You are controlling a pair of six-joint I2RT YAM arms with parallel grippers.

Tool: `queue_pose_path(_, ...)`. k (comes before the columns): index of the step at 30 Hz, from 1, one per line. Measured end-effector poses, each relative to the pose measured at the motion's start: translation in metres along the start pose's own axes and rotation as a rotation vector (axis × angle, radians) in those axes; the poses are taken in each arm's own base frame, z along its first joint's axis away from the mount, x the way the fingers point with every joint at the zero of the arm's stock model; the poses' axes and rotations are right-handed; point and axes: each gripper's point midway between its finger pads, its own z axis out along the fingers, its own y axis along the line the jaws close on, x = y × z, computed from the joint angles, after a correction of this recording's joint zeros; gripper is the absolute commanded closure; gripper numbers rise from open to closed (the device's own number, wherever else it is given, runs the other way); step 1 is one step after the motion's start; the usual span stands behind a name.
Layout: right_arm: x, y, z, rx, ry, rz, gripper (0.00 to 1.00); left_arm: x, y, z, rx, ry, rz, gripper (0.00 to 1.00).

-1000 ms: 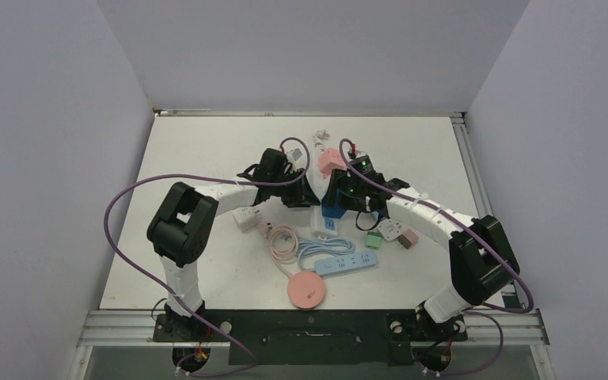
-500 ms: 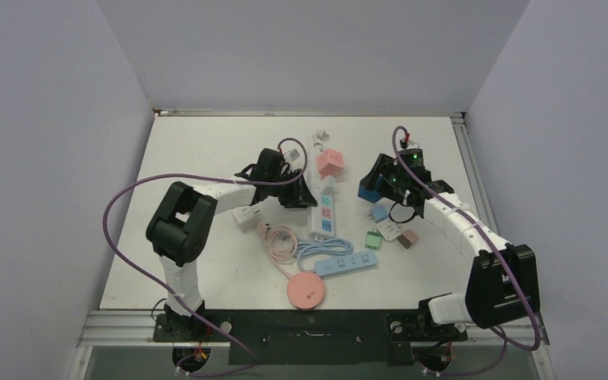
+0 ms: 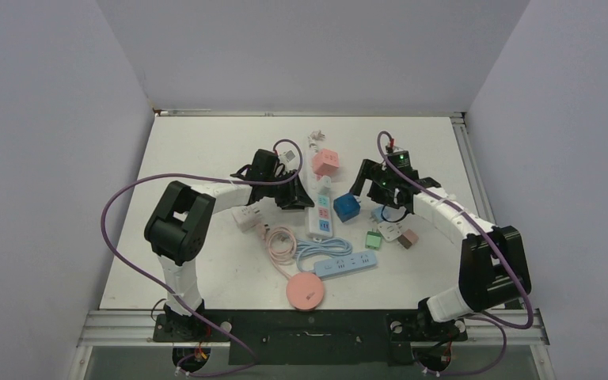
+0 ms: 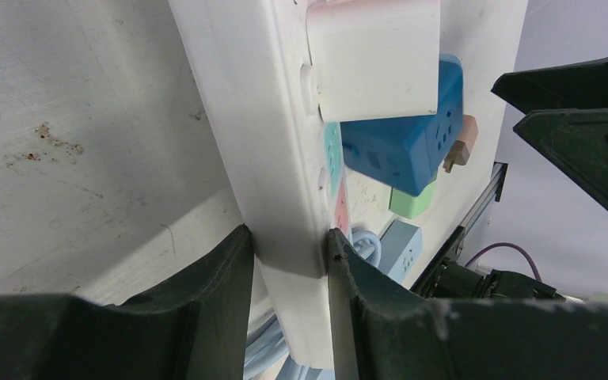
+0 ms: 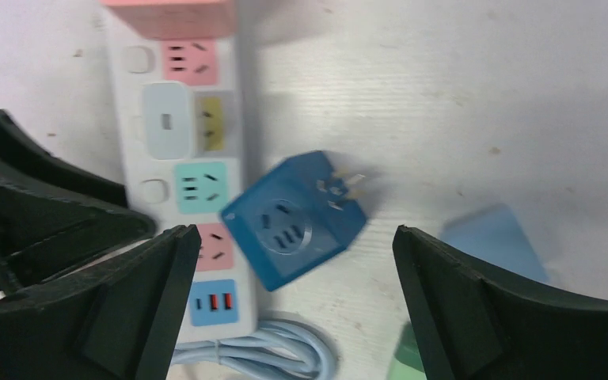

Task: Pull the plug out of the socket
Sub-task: Place the plug at the center of the board, then remove the plug from the socket.

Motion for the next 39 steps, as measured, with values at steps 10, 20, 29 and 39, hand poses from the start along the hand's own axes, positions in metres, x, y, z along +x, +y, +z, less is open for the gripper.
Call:
queue_pose_path(10,0.001,0.069,0.035,-0.129,0.003,-0.117,0.32,0.000,0.000,0.000,0.001,0.001,0.000,1.00)
queue_pose_path(20,0.010,0.078,0.073,-0.152,0.071,-0.122,0.59,0.000,0.000,0.000,0.001,0.001,0.001,1.00)
queue_pose_path(29,0.011,0.091,0.079,-0.182,0.087,-0.119,0.95,0.000,0.002,0.000,0.000,0.007,-0.006,1.00)
queue_pose_path(39,0.004,0.086,0.073,-0.155,0.067,-0.105,0.95,-0.001,0.001,0.002,0.002,0.025,0.015,1.00)
